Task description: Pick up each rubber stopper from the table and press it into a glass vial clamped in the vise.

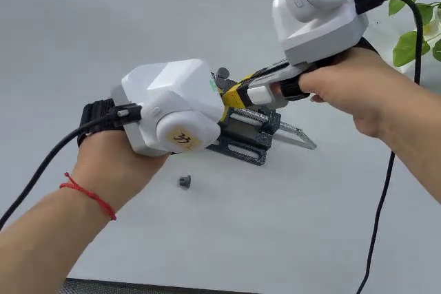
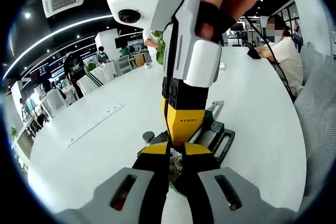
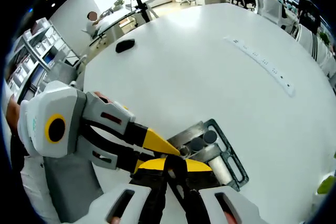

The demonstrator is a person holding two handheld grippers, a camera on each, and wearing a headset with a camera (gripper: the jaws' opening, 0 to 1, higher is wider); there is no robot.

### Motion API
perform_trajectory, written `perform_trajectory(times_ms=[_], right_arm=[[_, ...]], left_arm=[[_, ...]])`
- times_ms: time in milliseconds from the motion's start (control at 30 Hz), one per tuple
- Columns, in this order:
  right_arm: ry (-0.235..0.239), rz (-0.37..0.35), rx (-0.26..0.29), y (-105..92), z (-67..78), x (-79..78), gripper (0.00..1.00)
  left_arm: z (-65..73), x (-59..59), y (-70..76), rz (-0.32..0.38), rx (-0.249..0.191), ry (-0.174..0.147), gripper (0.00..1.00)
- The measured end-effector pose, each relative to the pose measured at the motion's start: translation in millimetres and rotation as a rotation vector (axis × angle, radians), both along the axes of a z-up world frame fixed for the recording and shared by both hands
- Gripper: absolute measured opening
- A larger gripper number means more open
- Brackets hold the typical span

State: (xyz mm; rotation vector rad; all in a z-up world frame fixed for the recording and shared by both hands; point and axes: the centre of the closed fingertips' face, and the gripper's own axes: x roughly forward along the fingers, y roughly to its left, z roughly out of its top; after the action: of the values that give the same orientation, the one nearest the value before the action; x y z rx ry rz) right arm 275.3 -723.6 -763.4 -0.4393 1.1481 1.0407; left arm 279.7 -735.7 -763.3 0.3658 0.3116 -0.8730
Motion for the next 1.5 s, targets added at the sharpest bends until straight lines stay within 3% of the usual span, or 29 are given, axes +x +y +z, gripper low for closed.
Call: perform_trajectory(times_ms=[433, 667, 733, 1033, 1233, 1300, 1500], right_arm=[[-0.011, 0.016, 0.003, 1.2, 7.0, 2.8, 0.06], [-0.024, 0.023, -0.004, 0.4, 7.7, 5.4, 0.06], [-0.026, 0.025, -0.005, 0.2, 7.6, 5.7, 0.06], [-0.031, 0.043, -0.013, 0.7, 4.1, 9.0, 0.06], [-0.033, 0.048, -0.017, 2.5, -1.1, 10.1, 0.06], [-0.035, 0.051, -0.019, 3.3, -2.7, 10.4, 0.06], [-0.033, 0.067, -0.035, 4.9, -9.0, 8.8, 0.06]], left_arm=[[4.1, -1.6, 6.3, 0.020, -0.049, 0.025, 0.13], [8.2, -3.4, 16.1, 0.045, -0.102, 0.057, 0.19], [11.8, -5.6, 18.9, 0.055, -0.136, 0.075, 0.21], [11.6, -12.9, 39.4, 0.072, -0.193, 0.131, 0.37], [5.9, -17.9, 55.5, 0.072, -0.193, 0.152, 0.47], [4.1, -17.6, 61.7, 0.077, -0.210, 0.168, 0.53], [1.8, -24.3, 69.1, 0.063, -0.212, 0.181, 0.60]])
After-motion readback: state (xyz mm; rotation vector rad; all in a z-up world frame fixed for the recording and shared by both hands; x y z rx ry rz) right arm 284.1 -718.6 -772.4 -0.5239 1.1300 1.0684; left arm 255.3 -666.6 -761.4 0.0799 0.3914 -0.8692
